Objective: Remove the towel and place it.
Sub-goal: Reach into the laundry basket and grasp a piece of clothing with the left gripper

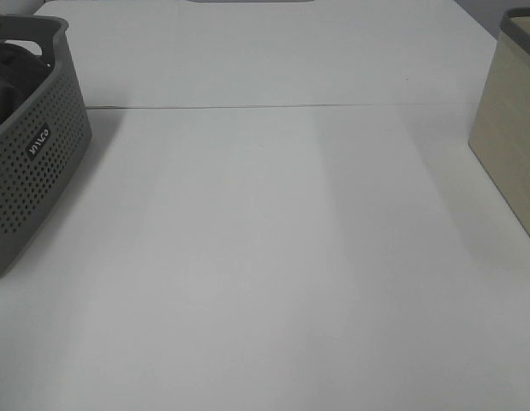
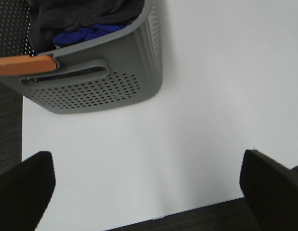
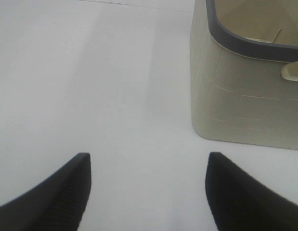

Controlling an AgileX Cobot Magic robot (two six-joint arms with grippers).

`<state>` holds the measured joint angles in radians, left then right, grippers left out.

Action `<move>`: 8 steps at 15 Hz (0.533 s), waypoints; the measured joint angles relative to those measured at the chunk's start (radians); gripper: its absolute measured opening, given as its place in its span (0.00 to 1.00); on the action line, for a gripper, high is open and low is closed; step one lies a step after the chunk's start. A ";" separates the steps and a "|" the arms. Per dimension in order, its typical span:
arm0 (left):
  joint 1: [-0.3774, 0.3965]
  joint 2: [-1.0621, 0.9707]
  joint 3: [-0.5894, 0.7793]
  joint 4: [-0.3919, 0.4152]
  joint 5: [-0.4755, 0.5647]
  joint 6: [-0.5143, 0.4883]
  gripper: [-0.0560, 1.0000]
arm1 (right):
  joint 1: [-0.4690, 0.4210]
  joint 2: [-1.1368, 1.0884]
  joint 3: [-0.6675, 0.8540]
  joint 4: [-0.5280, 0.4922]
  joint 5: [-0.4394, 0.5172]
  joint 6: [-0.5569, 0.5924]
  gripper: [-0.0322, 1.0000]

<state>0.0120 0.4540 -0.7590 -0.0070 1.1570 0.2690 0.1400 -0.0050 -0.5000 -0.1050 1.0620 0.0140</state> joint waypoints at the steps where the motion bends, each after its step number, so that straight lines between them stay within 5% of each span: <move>1: 0.000 0.055 -0.034 0.007 0.000 0.036 0.99 | 0.000 0.000 0.000 0.000 0.000 0.000 0.67; 3: 0.000 0.253 -0.166 0.007 0.000 0.192 0.99 | 0.000 0.000 0.000 0.000 0.000 0.000 0.67; 4: 0.000 0.453 -0.314 0.040 0.000 0.354 0.99 | 0.000 0.000 0.000 0.000 0.000 0.000 0.67; 8: 0.000 0.796 -0.573 0.205 -0.001 0.526 0.99 | 0.000 0.000 0.000 0.000 0.000 0.000 0.67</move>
<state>0.0120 1.2500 -1.3320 0.1980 1.1560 0.7950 0.1400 -0.0050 -0.5000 -0.1050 1.0620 0.0140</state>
